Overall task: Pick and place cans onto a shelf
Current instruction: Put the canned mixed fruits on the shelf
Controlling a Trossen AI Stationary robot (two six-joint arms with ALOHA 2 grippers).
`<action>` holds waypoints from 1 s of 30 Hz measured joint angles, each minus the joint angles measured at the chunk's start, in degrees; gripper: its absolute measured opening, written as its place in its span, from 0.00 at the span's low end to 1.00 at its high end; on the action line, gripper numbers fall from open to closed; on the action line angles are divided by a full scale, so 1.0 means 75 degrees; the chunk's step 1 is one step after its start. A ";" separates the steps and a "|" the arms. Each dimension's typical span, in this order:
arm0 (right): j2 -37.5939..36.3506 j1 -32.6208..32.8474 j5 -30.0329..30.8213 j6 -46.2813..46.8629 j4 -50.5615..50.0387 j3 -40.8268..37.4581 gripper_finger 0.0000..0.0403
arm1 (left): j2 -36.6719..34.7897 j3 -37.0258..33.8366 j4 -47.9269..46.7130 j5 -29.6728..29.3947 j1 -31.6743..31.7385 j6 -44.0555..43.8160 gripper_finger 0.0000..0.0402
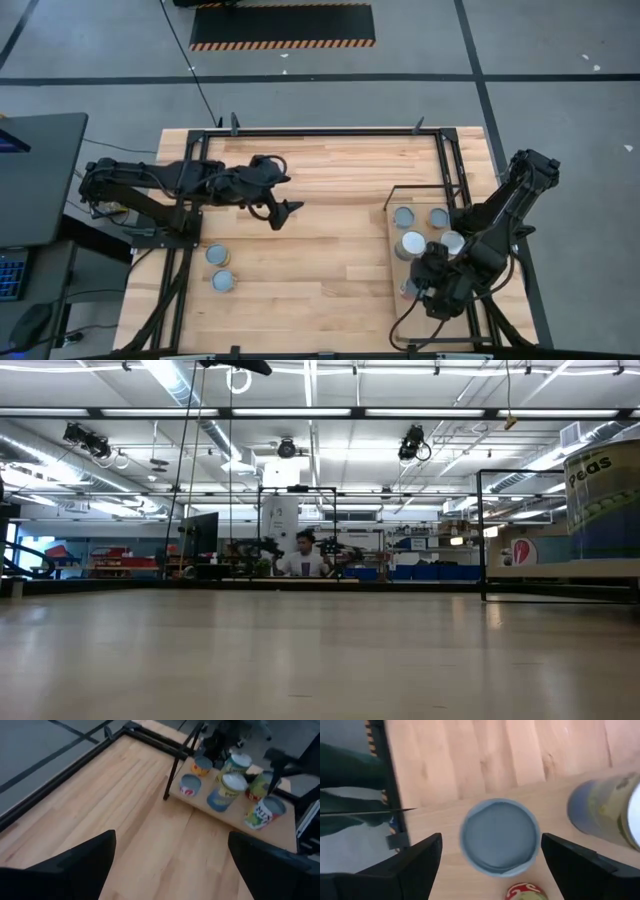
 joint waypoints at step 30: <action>0.0020 0.0055 -0.1381 -0.1057 0.2126 -0.0905 0.60 | 0.0073 0.0003 -0.1731 0.0310 -0.1275 -0.1479 0.97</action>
